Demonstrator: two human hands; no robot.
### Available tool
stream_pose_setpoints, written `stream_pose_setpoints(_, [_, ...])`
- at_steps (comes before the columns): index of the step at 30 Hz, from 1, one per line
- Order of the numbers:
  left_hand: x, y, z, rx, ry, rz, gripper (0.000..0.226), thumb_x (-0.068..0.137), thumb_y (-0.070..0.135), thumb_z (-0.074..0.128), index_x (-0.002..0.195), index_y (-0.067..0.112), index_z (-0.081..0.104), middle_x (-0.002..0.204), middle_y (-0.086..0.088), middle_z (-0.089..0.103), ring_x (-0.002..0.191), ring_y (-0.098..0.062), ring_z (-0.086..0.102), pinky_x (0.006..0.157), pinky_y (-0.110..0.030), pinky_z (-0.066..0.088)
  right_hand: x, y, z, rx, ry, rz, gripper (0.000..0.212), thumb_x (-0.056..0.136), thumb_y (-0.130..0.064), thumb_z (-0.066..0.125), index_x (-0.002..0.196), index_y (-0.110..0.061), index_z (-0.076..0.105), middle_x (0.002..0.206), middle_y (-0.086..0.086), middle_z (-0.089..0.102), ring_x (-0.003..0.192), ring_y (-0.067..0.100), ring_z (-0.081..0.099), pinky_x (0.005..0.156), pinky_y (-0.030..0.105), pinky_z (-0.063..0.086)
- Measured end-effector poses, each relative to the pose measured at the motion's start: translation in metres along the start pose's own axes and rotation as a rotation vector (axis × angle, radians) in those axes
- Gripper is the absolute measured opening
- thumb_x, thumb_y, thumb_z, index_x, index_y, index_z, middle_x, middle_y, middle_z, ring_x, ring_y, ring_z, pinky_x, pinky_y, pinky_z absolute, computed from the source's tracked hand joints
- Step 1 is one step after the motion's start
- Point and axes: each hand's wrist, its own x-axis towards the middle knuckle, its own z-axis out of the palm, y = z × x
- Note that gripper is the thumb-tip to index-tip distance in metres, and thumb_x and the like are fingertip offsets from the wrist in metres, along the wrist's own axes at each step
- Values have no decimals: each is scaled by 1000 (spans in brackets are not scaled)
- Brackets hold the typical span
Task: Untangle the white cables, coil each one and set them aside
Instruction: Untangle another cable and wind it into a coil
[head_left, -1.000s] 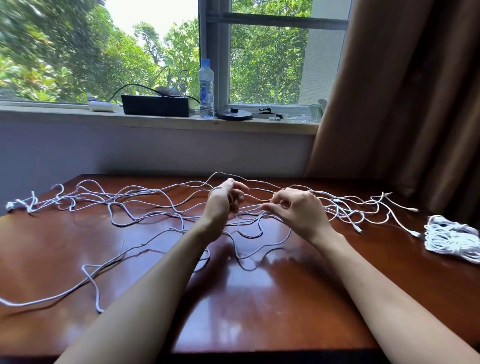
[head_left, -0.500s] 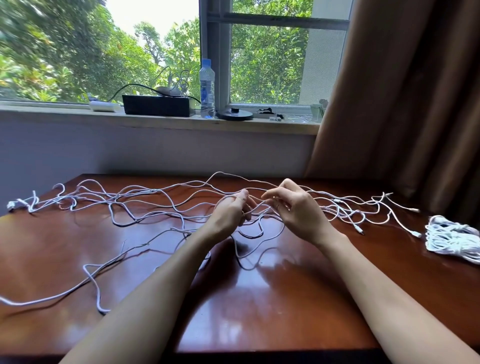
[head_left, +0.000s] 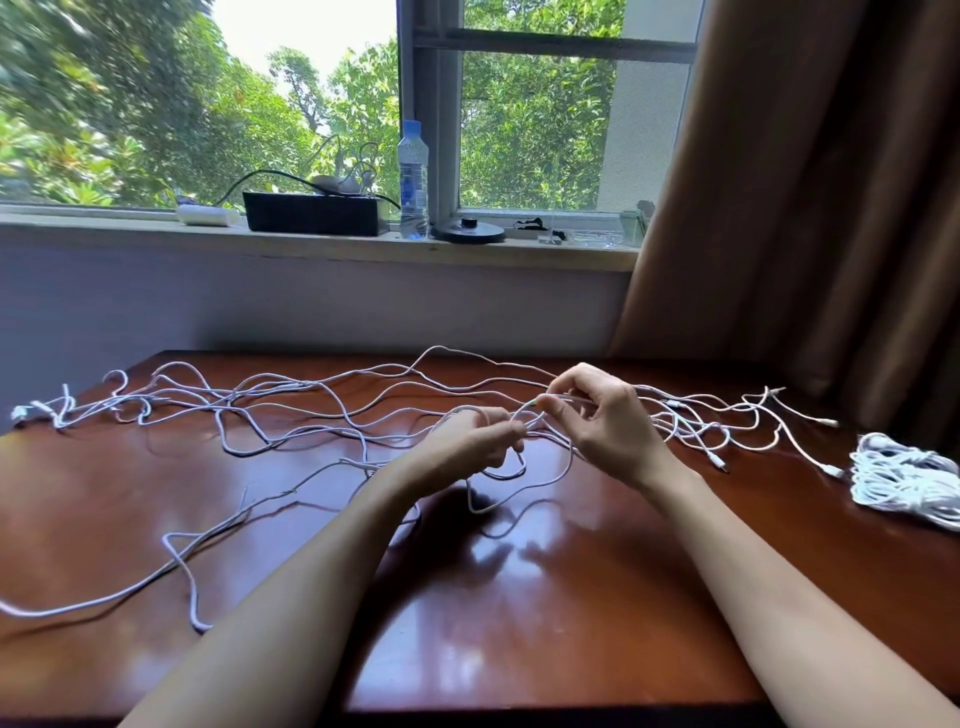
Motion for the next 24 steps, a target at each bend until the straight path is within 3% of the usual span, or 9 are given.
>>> stream_pose_setpoints(2, [-1,-2,2,122,-1,3,21,91,36,59,80,20,64,51,15,49,47,-2,42,49,-18,34,0,1,2,-14,-15,-28,7,94,-24,70,88,-22,67,84,-9,61,71,10,60,64,26,47])
stream_pose_setpoints(4, [0,-5,3,205,31,-7,32,100,38,54,76,21,66,51,15,52,50,-1,47,56,-19,39,0,2,3,-52,-4,-41,8,96,-28,68,90,-22,68,85,-7,57,69,14,59,66,37,50])
stream_pose_setpoints(7, [1,-5,2,144,34,-22,56,101,53,39,67,20,69,50,9,47,47,-8,41,55,-28,34,0,3,1,-150,79,-23,33,90,-58,63,88,-25,71,83,-10,58,69,6,60,66,34,52])
stream_pose_setpoints(9, [0,-3,2,-2,-1,-24,62,106,46,34,66,13,68,46,5,41,43,-10,30,46,-26,24,0,2,-1,-169,121,15,45,82,-70,62,84,-26,71,79,-10,62,69,5,58,66,32,50])
stream_pose_setpoints(14, [0,4,3,-262,-93,-100,69,104,41,24,56,5,59,44,-2,31,42,-13,19,47,-28,10,-1,0,1,30,-10,143,26,81,-49,79,81,-25,70,62,-4,62,57,4,53,58,21,43])
stream_pose_setpoints(19, [0,5,-4,-556,-117,-113,64,94,43,26,49,5,53,47,-1,31,42,-12,20,48,-29,9,-2,2,-1,225,-130,220,4,92,-20,72,90,-23,70,69,0,59,60,7,51,60,21,42])
stream_pose_setpoints(24, [2,7,-7,-857,-110,-49,56,87,40,32,46,5,48,49,-3,29,43,-13,17,51,-29,6,-1,7,2,209,-103,281,7,95,-27,70,91,-21,69,63,-2,49,56,8,44,55,24,38])
